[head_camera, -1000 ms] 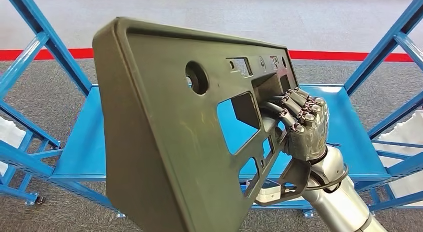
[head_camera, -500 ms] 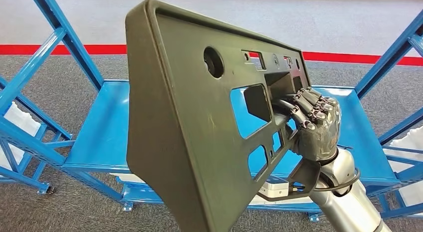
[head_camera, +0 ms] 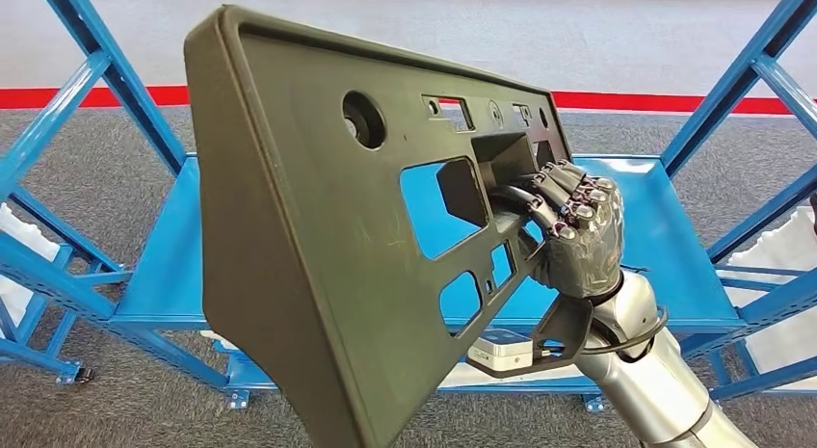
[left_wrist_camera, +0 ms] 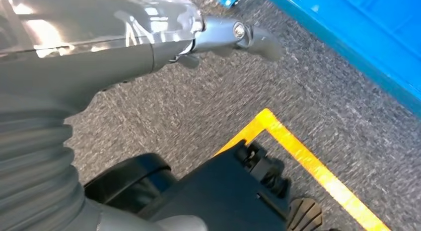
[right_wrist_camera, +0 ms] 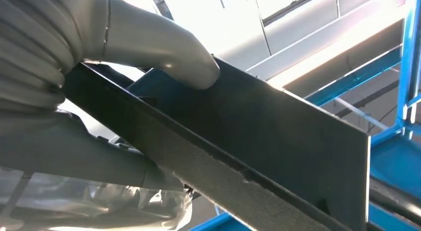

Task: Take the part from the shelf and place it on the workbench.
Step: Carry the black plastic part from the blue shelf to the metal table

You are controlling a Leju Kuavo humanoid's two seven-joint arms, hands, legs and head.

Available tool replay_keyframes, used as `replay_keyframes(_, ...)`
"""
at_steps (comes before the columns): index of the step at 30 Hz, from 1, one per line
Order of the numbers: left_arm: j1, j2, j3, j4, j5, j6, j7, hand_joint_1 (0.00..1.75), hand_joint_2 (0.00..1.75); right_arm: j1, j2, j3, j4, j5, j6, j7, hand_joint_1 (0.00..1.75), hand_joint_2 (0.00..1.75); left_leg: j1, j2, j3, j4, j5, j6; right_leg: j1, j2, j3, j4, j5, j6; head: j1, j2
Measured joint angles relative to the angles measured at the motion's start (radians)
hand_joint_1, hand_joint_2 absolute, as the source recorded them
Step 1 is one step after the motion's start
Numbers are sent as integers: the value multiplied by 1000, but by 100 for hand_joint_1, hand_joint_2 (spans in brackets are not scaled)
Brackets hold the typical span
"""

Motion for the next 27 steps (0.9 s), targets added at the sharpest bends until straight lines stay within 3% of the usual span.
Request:
replay_keyframes(2,2,-1,0,0,1,1,0,0,175,0,0,1,0,0,-2,0,169,175,-2,1,-8,-3,10,16,-1,0,-5,-1,-1,11,2,0)
replay_keyframes(3,2,-1,0,0,1,1,0,0,175,0,-1,1,0,0,-3,0,169,175,-1,2,-13,-6,16,25,-1,0,-14,16,-18,14,4,0)
replay_keyframes(4,2,-1,0,0,1,2,0,0,175,0,-1,1,0,0,-4,1,169,175,0,4,-18,-8,22,33,0,1,-30,53,-49,16,8,0)
replay_keyframes(6,2,-2,1,0,1,2,0,0,175,1,-1,1,1,0,-5,2,169,175,-1,7,-31,-8,31,40,1,1,-77,177,-127,16,22,0)
replay_keyframes(7,3,-2,1,0,1,2,1,0,175,2,-1,2,2,0,-6,2,169,175,-2,8,-37,-8,35,42,2,1,-95,233,-152,17,29,0)
replay_keyframes(8,3,-2,1,0,1,2,1,0,175,3,-2,2,3,0,-6,2,169,175,-4,8,-43,-7,39,42,2,1,-99,262,-158,17,36,0)
replay_keyframes(9,3,-2,1,0,1,3,1,0,175,3,-2,2,4,0,-7,3,169,175,-4,8,-49,-6,43,41,2,1,-85,253,-147,16,41,0)
replay_keyframes(10,3,-2,1,0,1,3,1,0,175,4,-2,2,5,0,-8,3,169,175,-5,8,-53,-5,46,40,2,1,-52,207,-120,15,47,0)
replay_keyframes(12,3,-2,2,0,1,4,1,0,175,3,-1,2,6,0,-9,3,169,175,-6,8,-59,-2,51,35,4,1,34,69,-73,11,56,0)
replay_keyframes(14,2,-2,2,0,1,5,1,0,175,3,-1,2,6,0,-12,3,169,175,-7,8,-64,0,59,24,9,2,78,-6,-61,4,59,0)
replay_keyframes(17,2,-2,3,0,1,5,1,0,175,4,-2,2,6,0,-14,5,169,175,-6,7,-69,1,70,5,9,3,69,-11,-52,-11,55,0)
replay_keyframes(18,2,-2,3,0,2,5,1,0,175,3,-2,2,6,0,-14,5,169,175,-5,7,-74,12,57,0,6,2,63,-12,-47,-16,51,0)
replay_keyframes(20,2,-2,3,0,3,5,0,0,175,3,-2,2,6,0,-15,6,169,175,-2,7,-100,89,-11,-6,0,-2,50,-15,-33,-28,38,0)
replay_keyframes(22,2,-2,3,0,3,5,0,0,175,3,-2,3,6,0,-17,7,169,175,-1,7,-136,219,-93,-9,2,-3,32,-14,-19,-34,25,0)
replay_keyframes(23,2,-2,3,0,3,5,0,0,175,4,-2,4,6,0,-17,8,169,175,0,7,-142,266,-112,-10,3,-3,22,-13,-11,-35,20,0)
replay_keyframes(24,2,-2,3,0,4,5,0,0,175,4,-2,5,6,0,-18,8,169,175,1,7,-133,280,-111,-11,3,-3,11,-13,-3,-35,16,0)
replay_keyframes(25,2,-2,3,0,4,5,0,0,175,5,-2,6,6,0,-19,8,169,175,2,7,-105,255,-93,-11,3,-3,1,-12,5,-34,12,0)
replay_keyframes(27,1,-2,3,0,4,5,0,0,175,7,-2,7,6,1,-20,10,169,175,4,7,-12,122,-49,-9,3,-2,-15,-9,17,-29,5,0)
